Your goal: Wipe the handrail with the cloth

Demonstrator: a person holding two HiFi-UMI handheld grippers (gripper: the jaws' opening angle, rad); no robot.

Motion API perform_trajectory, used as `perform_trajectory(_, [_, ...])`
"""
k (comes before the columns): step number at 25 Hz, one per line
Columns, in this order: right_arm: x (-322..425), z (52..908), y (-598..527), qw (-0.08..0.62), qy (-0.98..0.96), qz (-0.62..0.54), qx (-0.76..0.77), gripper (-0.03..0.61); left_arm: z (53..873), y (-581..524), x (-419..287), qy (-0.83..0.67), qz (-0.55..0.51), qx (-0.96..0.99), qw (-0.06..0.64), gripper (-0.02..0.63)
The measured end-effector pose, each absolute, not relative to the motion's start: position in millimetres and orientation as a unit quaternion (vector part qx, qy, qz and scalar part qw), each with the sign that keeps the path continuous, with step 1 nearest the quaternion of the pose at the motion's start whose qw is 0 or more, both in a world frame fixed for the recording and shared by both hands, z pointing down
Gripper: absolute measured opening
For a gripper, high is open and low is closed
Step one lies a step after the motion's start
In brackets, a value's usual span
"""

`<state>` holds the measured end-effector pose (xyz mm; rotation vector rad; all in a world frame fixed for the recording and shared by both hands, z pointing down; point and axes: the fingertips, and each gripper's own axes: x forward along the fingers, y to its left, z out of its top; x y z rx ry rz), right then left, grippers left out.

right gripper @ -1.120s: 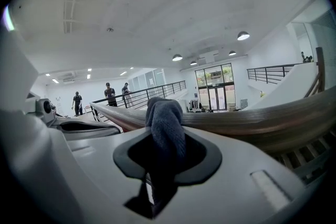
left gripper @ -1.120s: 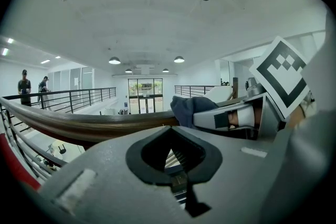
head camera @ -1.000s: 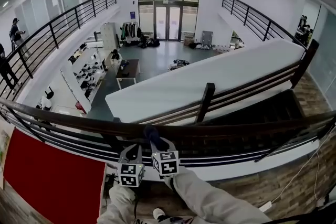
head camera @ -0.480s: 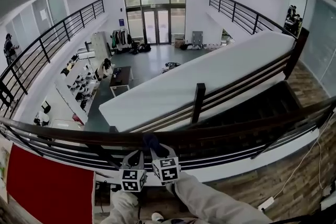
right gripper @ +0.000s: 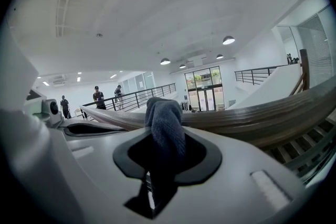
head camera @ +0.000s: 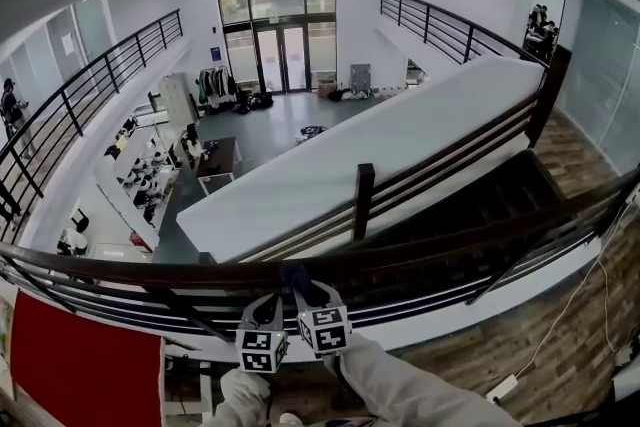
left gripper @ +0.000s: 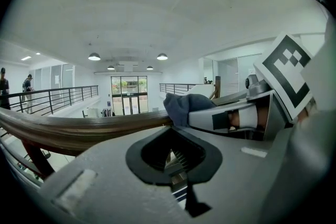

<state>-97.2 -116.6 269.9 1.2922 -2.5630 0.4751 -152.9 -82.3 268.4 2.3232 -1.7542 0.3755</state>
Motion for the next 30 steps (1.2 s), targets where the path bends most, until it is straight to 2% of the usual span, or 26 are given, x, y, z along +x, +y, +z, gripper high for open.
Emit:
perform_trajectory(17, [80,271,-149,0.110,-0.856,0.163,0.479,0.087,269,-125,22,-0.547,0.130,0.821,0.094,0.005])
perform_trajectory(30, [182,273,-163,0.093,-0.842,0.164,0.505,0.089,270,-139,130,-0.511,0.128,0.844,0.101,0.005])
